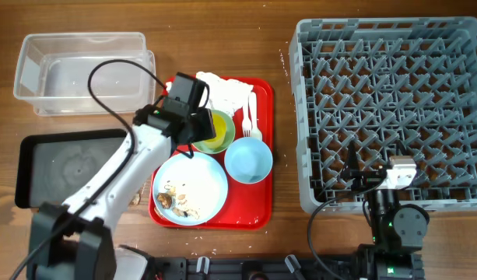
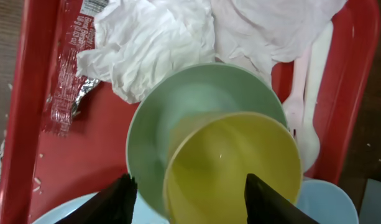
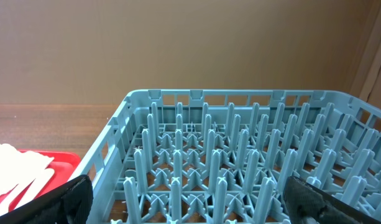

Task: Sort waste into correct bins and load items into the dishwasher rack

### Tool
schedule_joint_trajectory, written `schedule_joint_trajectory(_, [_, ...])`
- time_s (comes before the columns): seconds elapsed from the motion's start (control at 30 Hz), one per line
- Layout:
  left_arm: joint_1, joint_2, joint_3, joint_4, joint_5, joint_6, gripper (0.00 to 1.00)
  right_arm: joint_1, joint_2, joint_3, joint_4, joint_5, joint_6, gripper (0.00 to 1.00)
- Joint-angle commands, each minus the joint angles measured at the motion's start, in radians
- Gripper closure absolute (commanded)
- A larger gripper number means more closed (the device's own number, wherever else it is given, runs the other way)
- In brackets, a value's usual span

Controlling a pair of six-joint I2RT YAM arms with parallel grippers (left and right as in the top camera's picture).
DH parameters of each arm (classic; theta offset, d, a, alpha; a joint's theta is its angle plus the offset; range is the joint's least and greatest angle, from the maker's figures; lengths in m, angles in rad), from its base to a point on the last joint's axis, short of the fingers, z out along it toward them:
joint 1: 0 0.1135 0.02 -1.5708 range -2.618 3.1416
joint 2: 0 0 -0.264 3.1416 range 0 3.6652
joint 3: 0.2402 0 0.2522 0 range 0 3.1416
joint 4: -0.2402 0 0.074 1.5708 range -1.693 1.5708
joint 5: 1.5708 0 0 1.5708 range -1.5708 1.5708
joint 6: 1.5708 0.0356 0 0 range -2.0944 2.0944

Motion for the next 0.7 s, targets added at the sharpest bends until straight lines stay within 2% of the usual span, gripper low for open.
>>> schedule_joint_trajectory(0.0, [0.002, 0.019, 0.02, 0.024, -0.015, 0.023, 0.46, -0.005, -0.003, -0.002, 0.002, 0.01, -0.012, 0.0])
schedule_joint_trajectory(0.17, [0.002, 0.022, 0.018, 0.026, -0.016, 0.023, 0.53, -0.005, -0.003, -0.002, 0.002, 0.01, -0.012, 0.0])
schedule_joint_trajectory(0.37, [0.002, 0.021, 0.019, 0.03, -0.068, 0.023, 0.55, -0.005, -0.003, -0.002, 0.002, 0.01, -0.012, 0.0])
schedule_joint_trajectory(0.47, [0.002, 0.01, 0.027, 0.027, -0.064, 0.021, 0.64, -0.005, -0.003, -0.002, 0.002, 0.01, -0.012, 0.0])
schedule_joint_trajectory(0.53, [0.002, -0.023, 0.046, 0.018, -0.032, 0.021, 0.63, -0.005, -0.003, -0.002, 0.002, 0.01, -0.012, 0.0])
schedule_joint_trajectory(0.67, [0.003, -0.148, 0.085, -0.014, -0.011, 0.022, 0.53, -0.005, -0.003, -0.002, 0.002, 0.01, -0.012, 0.0])
